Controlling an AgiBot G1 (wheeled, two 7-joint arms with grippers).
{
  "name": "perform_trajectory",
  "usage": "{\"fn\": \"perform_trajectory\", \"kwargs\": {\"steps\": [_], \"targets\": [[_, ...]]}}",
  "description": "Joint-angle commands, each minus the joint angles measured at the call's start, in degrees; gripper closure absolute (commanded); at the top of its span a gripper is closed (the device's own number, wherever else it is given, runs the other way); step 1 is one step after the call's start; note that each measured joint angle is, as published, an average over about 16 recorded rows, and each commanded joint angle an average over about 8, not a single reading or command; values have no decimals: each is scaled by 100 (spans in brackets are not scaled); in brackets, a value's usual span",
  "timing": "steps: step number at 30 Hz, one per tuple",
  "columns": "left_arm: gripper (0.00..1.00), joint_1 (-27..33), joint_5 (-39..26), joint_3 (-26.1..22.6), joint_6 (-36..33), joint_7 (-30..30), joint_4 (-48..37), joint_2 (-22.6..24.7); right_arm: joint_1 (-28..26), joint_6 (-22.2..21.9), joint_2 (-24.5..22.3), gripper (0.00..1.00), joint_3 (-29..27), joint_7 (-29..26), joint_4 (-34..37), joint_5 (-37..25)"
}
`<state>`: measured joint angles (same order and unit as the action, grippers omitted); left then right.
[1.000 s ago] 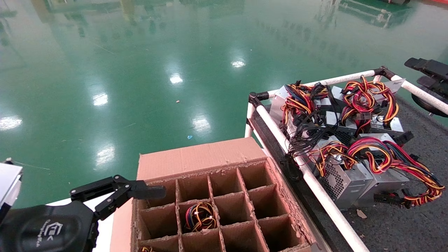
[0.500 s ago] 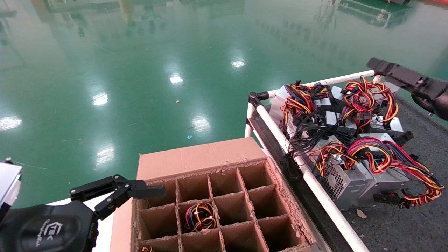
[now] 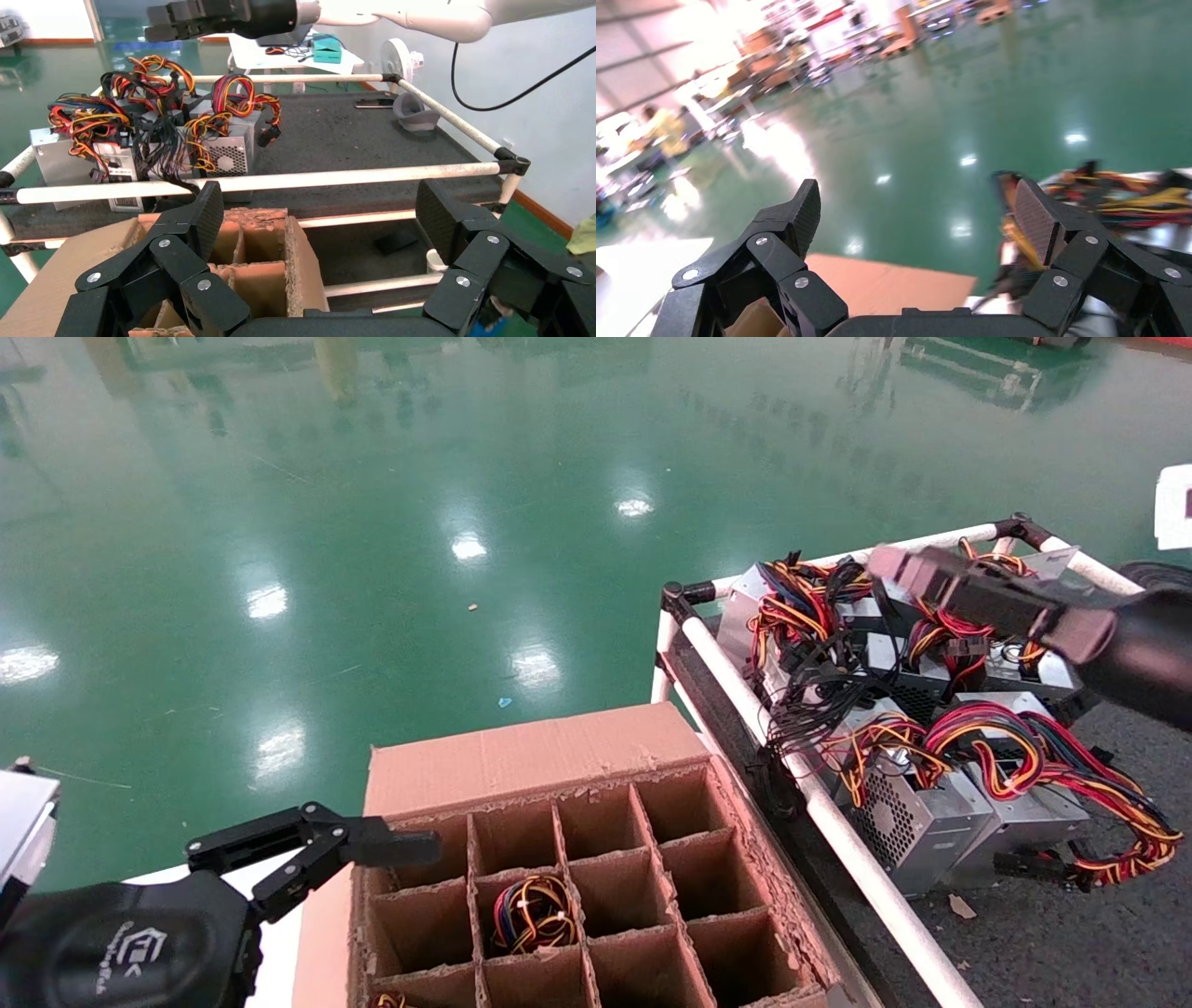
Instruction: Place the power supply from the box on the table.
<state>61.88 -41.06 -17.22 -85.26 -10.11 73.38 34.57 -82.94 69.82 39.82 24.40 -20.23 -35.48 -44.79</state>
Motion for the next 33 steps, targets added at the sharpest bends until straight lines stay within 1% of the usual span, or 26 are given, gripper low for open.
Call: {"fn": "perform_trajectory", "kwargs": {"steps": [1, 26, 33], "targets": [[0, 0, 0, -1, 0, 0, 0, 0, 141, 104, -32, 0, -55, 62, -251, 19], [0, 2, 5, -8, 3, 4, 0, -3, 1893, 1406, -425, 0, -742, 840, -3373, 259], [0, 1, 7, -8, 5, 5, -1, -4, 2216, 1648, -497, 0, -868, 973, -3954, 302]]}}
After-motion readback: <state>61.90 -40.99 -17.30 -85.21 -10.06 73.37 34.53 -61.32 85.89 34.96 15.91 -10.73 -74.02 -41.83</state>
